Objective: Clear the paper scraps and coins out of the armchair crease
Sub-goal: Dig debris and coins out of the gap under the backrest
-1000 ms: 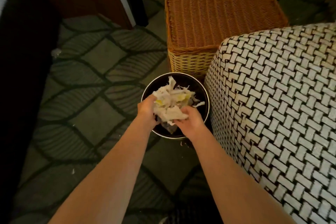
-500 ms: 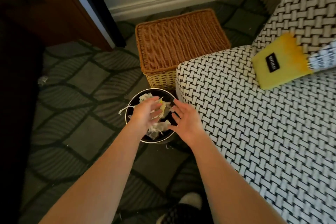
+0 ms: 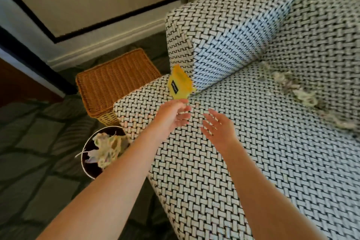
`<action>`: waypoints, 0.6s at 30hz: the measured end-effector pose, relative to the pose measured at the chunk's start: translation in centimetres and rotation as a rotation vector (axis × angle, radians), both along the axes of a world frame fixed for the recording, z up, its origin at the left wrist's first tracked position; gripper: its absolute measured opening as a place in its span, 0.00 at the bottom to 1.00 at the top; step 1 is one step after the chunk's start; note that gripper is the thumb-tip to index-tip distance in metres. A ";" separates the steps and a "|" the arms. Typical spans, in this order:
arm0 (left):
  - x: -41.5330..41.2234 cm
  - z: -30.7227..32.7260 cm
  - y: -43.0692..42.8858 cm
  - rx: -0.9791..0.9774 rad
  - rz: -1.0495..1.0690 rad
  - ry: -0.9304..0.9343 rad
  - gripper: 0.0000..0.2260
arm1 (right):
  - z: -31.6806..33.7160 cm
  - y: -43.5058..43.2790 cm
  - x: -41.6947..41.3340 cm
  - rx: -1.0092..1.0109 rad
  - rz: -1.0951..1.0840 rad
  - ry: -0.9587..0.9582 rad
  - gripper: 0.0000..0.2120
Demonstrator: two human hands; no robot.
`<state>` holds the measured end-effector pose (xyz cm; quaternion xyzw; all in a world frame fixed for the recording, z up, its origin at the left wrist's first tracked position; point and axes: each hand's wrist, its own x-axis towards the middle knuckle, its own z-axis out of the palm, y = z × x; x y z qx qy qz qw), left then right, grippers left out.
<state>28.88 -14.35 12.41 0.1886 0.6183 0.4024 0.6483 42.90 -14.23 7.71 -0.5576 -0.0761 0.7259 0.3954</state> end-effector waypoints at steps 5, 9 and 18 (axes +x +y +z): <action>7.1 0.5 6.3 -0.017 -0.065 0.106 0.09 | 0.3 3.9 7.8 -0.003 -0.077 -0.167 0.11; 10.1 -1.2 9.7 -0.025 -0.125 0.200 0.09 | 0.3 6.3 11.7 -0.013 -0.107 -0.202 0.09; 12.5 -7.9 16.7 0.025 -0.711 0.802 0.08 | -1.4 13.3 13.6 -0.078 -0.147 -0.243 0.11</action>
